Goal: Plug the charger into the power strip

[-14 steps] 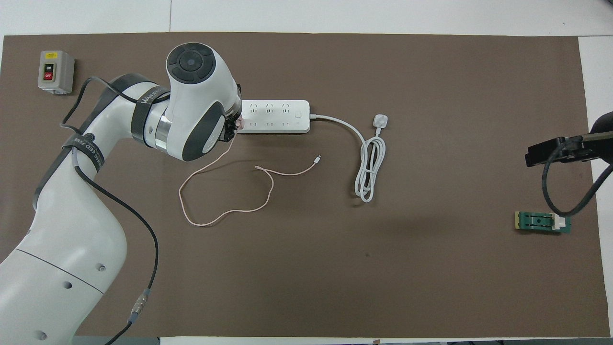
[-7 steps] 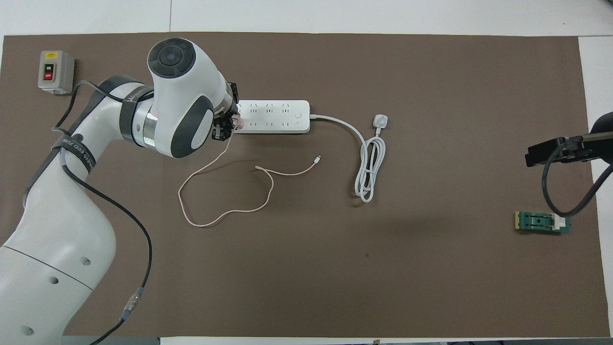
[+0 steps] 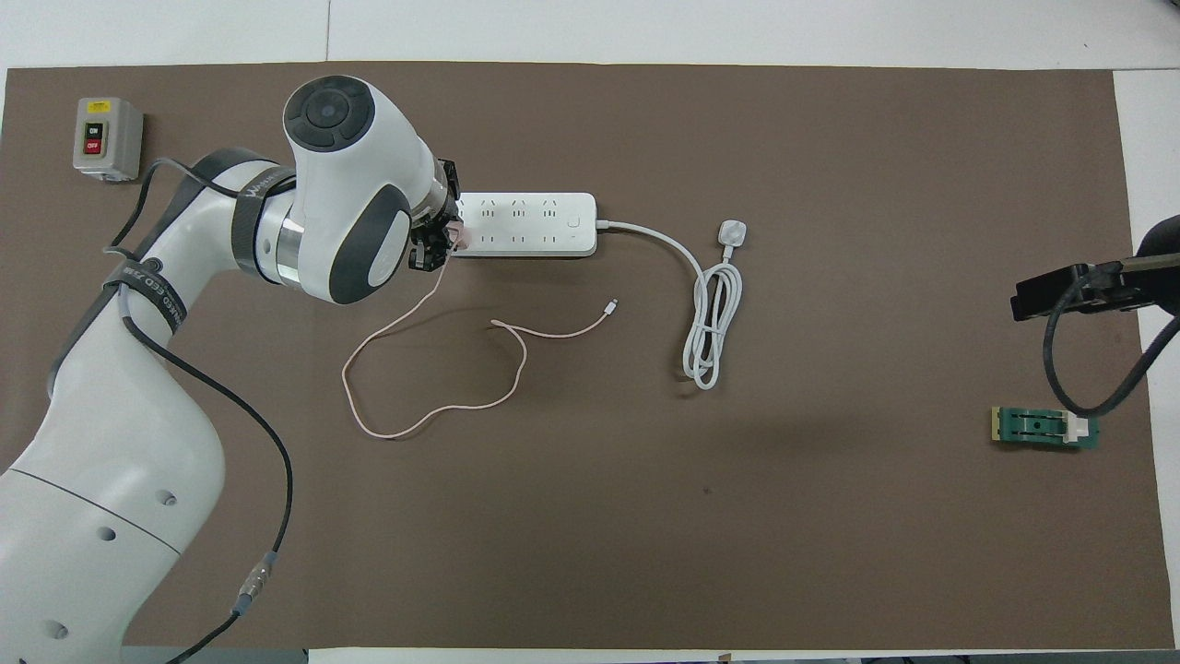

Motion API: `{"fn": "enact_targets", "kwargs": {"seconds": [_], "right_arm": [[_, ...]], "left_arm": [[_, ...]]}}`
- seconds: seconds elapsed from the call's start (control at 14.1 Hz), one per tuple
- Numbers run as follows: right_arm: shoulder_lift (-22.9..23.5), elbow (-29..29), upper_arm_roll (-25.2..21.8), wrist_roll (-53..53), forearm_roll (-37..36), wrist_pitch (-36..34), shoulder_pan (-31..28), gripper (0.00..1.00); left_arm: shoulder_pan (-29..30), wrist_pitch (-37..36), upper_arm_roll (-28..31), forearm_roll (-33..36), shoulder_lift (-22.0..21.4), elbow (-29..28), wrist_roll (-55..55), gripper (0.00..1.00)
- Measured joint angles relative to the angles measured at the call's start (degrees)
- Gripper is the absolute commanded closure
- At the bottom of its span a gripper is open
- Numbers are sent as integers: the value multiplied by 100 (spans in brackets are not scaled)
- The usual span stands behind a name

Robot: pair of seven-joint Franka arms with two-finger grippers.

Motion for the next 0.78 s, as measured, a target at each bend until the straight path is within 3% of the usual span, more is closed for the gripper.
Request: {"fn": "enact_targets", "kwargs": {"seconds": [0.78], "right_arm": [[0, 0, 0, 0, 0, 0, 0, 0]], "left_arm": [[-284, -35, 73, 682, -3, -5, -615, 100]]}}
